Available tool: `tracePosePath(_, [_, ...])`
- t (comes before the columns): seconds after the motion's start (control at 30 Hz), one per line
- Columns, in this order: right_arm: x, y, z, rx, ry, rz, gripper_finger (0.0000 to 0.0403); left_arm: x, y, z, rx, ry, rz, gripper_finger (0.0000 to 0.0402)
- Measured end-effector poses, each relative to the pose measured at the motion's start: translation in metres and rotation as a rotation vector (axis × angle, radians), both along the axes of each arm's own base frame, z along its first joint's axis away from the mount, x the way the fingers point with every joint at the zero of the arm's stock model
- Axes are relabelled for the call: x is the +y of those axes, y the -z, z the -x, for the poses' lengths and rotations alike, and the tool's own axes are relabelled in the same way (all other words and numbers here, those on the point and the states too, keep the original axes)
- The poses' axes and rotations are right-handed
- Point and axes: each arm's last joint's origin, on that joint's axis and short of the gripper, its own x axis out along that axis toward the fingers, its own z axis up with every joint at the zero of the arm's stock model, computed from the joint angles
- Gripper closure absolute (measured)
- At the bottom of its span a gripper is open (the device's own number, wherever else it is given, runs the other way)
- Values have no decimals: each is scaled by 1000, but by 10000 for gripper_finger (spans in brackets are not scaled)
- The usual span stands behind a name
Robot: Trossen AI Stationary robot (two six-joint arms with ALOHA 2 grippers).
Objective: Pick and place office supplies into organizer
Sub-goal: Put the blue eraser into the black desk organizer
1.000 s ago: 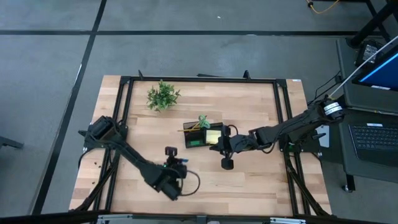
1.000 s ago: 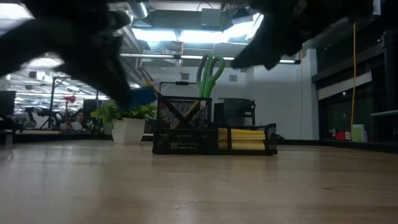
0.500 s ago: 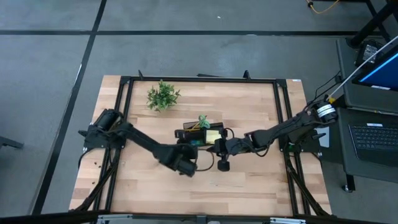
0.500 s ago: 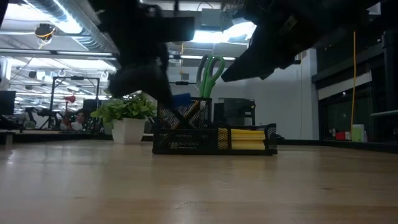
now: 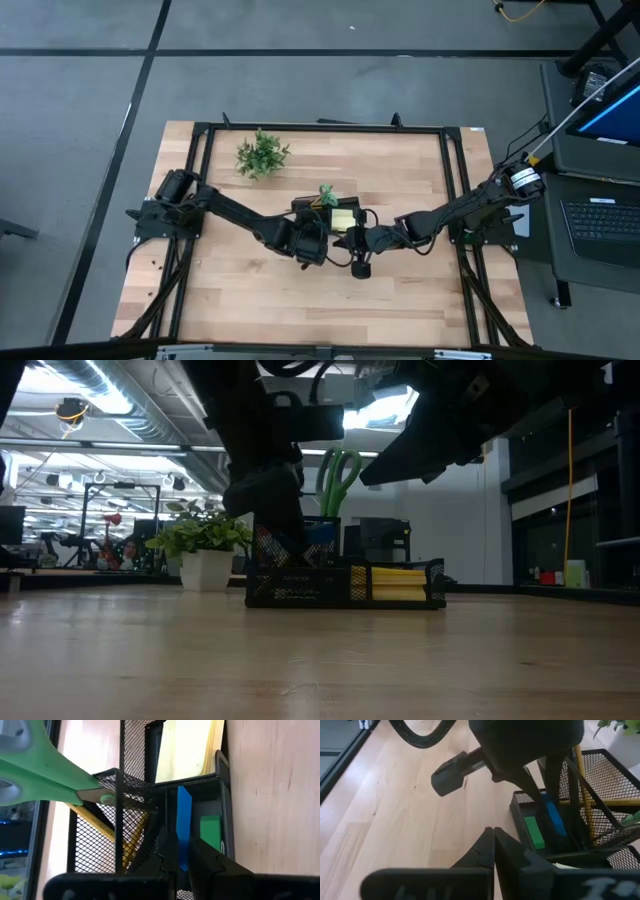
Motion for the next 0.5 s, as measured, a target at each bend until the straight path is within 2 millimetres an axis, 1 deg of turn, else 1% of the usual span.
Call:
tracePosePath(0.3, [0,0,0,-2,10,8,393,0,1,0,-13,-22,36,387])
tracePosePath(0.5, [0,0,0,-4,8,9,393,2,16,6,7,-42,33,387])
